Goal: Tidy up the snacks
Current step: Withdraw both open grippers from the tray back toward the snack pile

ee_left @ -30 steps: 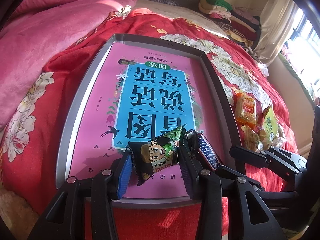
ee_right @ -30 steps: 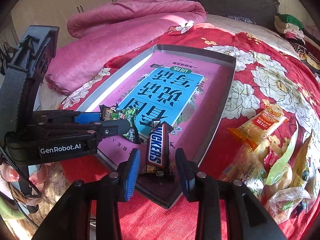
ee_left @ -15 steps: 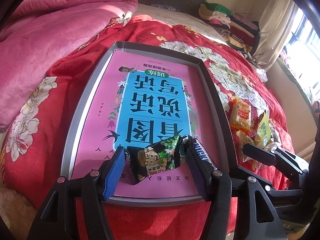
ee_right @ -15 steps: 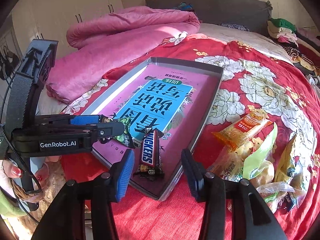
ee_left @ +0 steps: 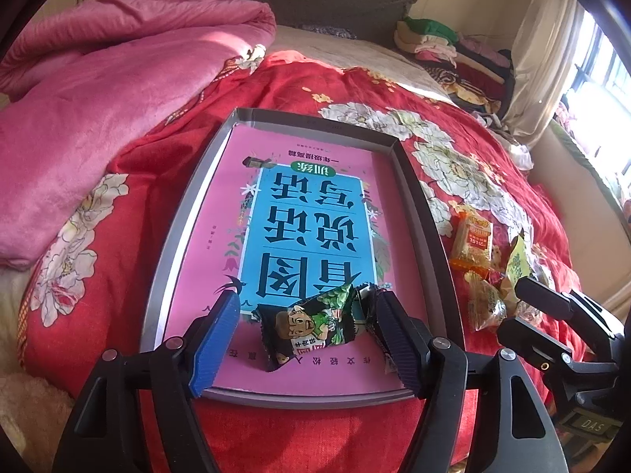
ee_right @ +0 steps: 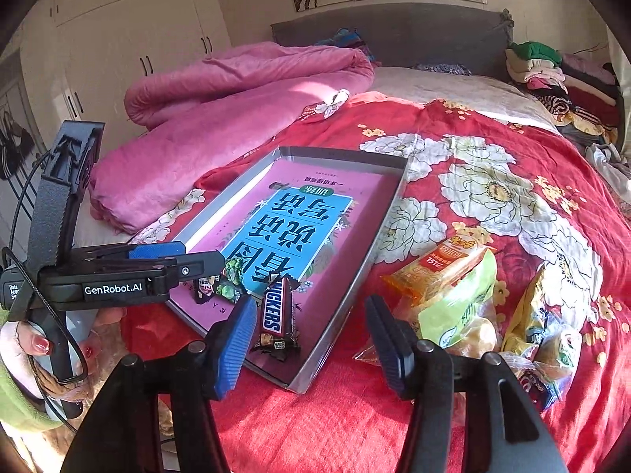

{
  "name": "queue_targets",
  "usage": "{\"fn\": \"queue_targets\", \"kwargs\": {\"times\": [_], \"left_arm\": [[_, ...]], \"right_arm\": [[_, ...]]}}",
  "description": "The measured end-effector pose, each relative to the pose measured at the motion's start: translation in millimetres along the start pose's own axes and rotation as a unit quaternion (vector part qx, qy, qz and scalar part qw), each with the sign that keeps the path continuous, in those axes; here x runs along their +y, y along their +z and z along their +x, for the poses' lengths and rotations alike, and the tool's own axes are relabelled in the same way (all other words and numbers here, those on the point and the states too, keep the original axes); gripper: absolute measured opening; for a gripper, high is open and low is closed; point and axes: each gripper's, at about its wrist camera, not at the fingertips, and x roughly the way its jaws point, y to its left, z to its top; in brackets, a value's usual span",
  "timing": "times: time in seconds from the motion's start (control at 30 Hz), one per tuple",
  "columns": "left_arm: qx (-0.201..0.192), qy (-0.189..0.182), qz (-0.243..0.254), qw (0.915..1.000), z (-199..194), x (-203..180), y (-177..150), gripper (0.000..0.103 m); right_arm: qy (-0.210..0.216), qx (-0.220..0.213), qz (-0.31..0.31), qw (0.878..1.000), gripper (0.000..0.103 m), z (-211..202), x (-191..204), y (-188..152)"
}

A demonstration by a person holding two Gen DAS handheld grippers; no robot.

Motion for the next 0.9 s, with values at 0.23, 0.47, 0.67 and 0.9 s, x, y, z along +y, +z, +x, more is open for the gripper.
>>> {"fn": "queue_targets", "kwargs": {"times": [0.23,0.47,0.67,0.9], "left_arm": [[-0.013,-0.010,0.004,0.9999,-10,-7,4,0.076],[-0.012,-0.013,0.005,0.9998,-15,-11,4,0.076],[-0.017,-0.012,-0.004,0.9998,-22,-6,10,0.076],[-0.026,-0.032,-0.010,0.9991,-33,-11,19,0.076]], "right_arm": [[-0.006,-0.013,0.008,1.000,0.063,-12,-9,-1],[-0.016,-0.028,0.019,0.999,0.065,-26,-22,-2],[-0.033,-0.048,0.036,0.998,0.065,-43,-40,-3],[-0.069,-0.076,0.069,0.992,0.068,-67,-69,-3]]}}
